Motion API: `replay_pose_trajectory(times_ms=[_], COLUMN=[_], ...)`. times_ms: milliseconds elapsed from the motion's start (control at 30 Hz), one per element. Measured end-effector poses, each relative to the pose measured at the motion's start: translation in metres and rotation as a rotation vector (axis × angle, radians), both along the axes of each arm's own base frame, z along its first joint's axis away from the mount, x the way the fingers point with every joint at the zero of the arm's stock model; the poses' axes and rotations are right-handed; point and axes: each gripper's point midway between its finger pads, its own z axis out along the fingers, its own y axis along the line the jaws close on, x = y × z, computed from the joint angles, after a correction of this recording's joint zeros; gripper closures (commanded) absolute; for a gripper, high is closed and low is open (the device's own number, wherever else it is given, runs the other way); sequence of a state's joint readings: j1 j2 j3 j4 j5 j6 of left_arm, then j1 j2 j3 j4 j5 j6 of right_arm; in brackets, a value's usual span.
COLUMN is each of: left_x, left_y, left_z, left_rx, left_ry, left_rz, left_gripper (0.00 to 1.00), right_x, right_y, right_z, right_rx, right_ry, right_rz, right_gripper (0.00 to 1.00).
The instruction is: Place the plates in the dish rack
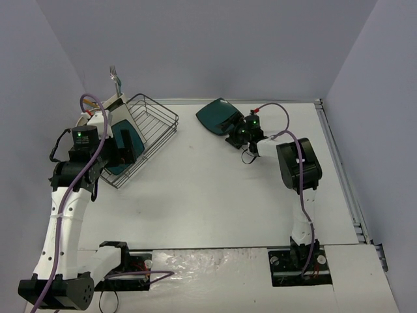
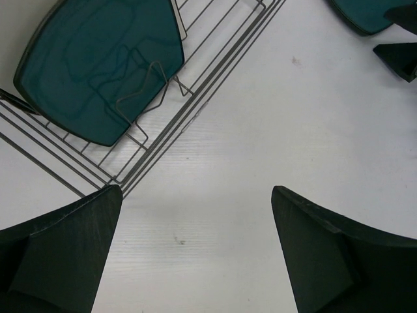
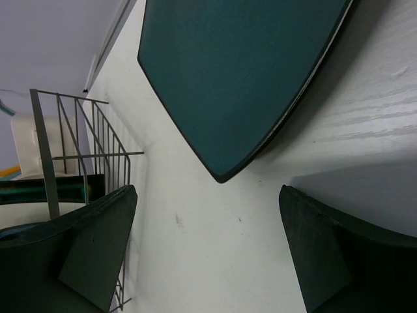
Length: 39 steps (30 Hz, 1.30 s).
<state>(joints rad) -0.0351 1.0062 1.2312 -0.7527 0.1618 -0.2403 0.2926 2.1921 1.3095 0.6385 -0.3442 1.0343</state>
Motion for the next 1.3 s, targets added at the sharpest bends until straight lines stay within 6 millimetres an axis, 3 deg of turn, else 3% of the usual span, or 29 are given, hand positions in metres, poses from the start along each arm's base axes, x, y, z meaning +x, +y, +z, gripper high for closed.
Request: replay_pose_trajectory(times_ms=[333, 633, 900, 1167, 1300], left_x=[-0.013, -0.013, -0.014, -0.014, -0.014], left_y=[-0.005, -0.008, -0.011, -0.014, -0.016], left_z=[-0.01, -0.01, -0.011, -0.014, -0.017], left_rx=[-0.023, -0.024, -0.023, -0.033, -0.042], left_ry=[0.024, 0.023, 0.023, 0.033, 0.038], left_rz=[-0.011, -0.025, -0.035, -0.046, -0.052], left_gripper=[0.03, 0.03, 0.03, 0.03, 0.03], right_x=[0.018, 0.028, 0.031, 0.033, 0.033], right_y=[0.006, 0.013, 0.014, 0.011, 0.01], right_z=[0.0, -0.003, -0.01, -0.021, -0.027], right_rx=[0.126, 0.274, 0.358, 0.396, 0.408], right_ry=[0.004, 0.015, 0.044, 0.063, 0.072], right_rz=[-0.163, -0.244, -0.299, -0.338, -0.353], right_gripper=[0.17, 0.31, 0.49, 0.75, 0.92])
